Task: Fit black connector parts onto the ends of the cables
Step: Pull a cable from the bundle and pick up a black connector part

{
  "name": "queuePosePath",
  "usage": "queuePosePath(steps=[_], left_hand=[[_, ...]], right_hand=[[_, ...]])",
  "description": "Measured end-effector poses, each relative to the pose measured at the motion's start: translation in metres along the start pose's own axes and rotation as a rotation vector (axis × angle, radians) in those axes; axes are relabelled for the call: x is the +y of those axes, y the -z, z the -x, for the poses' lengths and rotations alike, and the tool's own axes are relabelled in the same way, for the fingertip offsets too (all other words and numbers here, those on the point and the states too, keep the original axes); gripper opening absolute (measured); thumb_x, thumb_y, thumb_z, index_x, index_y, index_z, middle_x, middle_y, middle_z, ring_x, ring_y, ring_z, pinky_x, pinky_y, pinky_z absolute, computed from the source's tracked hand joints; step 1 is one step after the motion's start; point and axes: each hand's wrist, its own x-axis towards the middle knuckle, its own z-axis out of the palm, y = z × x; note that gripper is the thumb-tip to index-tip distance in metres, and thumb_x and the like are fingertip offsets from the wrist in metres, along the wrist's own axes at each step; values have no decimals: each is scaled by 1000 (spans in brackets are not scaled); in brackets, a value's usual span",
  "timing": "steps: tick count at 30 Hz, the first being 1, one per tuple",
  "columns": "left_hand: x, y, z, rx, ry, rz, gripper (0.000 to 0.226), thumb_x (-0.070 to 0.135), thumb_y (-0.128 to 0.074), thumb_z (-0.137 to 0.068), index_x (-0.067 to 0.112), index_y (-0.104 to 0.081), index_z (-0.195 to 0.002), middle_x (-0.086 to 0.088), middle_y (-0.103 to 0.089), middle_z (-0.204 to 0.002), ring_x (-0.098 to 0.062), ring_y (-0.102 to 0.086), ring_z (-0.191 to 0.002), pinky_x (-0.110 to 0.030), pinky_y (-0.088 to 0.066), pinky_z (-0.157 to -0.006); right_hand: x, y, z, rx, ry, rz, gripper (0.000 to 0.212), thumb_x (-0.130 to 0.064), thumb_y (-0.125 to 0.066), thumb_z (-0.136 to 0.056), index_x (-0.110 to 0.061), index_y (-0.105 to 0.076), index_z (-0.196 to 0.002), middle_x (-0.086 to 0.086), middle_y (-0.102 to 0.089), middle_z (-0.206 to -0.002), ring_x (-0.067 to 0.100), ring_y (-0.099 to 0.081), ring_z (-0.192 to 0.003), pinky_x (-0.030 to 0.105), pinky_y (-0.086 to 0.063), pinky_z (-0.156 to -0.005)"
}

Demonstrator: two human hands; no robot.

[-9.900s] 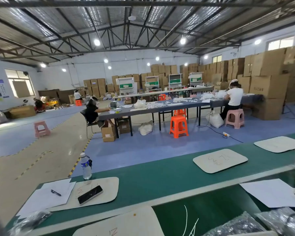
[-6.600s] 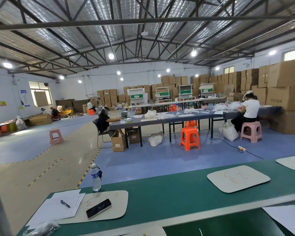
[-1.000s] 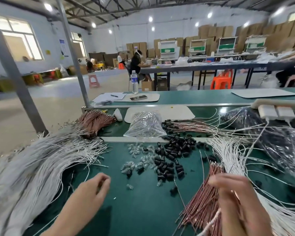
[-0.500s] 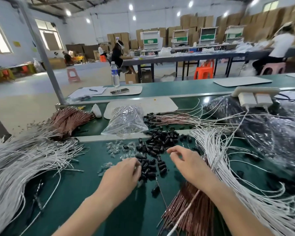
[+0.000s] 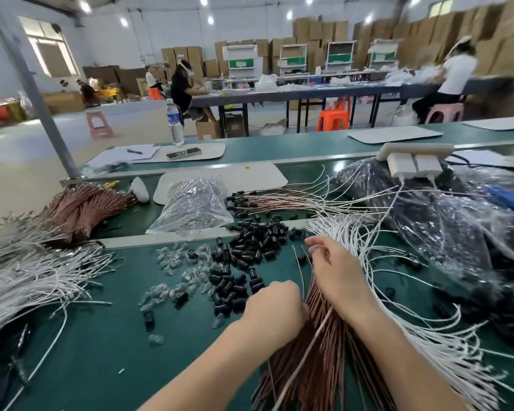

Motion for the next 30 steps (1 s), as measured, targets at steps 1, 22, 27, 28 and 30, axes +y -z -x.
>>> queuePosePath(steps=[1, 22, 27, 28, 30], left_hand=[[-2, 2, -3, -8, 8, 36, 35, 28, -49, -102, 11, -46, -72, -7, -53, -74, -35, -63, -80, -38, -48, -66], [-120, 63, 18, 541, 127, 1040, 29, 26, -52, -105, 4, -62, -89, 3, -60, -56, -13, -54, -50, -27, -51, -53], [-127, 53, 23, 576, 125, 1109, 27, 24, -53, -105, 6, -60, -86, 4, -59, -57, -17, -54, -54, -30, -48, -52], [-126, 52, 25, 600, 118, 1131, 27, 25, -54, -105, 6, -61, -88, 4, -60, -58, -17, -54, -54, -31, -49, -53], [-126, 52, 28, 671, 91, 1191, 26, 26, -53, -105, 6, -61, -91, 2, -62, -61, -17, -57, -54, -33, -52, -56]], right_hand=[[-1, 0, -1, 14, 0, -21, 27, -17, -44, -105, -25, -66, -119, -7, -68, -109, -1, -56, -75, 22, -42, -69], [-49, -24, 21, -699, 120, 429, 38, -64, -53, -93, -29, -67, -97, -10, -70, -89, 5, -65, -74, 29, -58, -73], [-52, -28, 34, -794, 231, 759, 52, -69, -59, -86, -30, -50, -118, -11, -54, -90, 18, -61, -87, 35, -47, -72], [-51, -30, 36, -786, 263, 768, 45, -63, -58, -91, -31, -48, -120, -9, -53, -92, 20, -60, -90, 35, -45, -73], [-48, -32, 37, -736, 292, 752, 28, -50, -53, -98, -29, -51, -116, -5, -59, -100, 23, -62, -94, 36, -48, -75]])
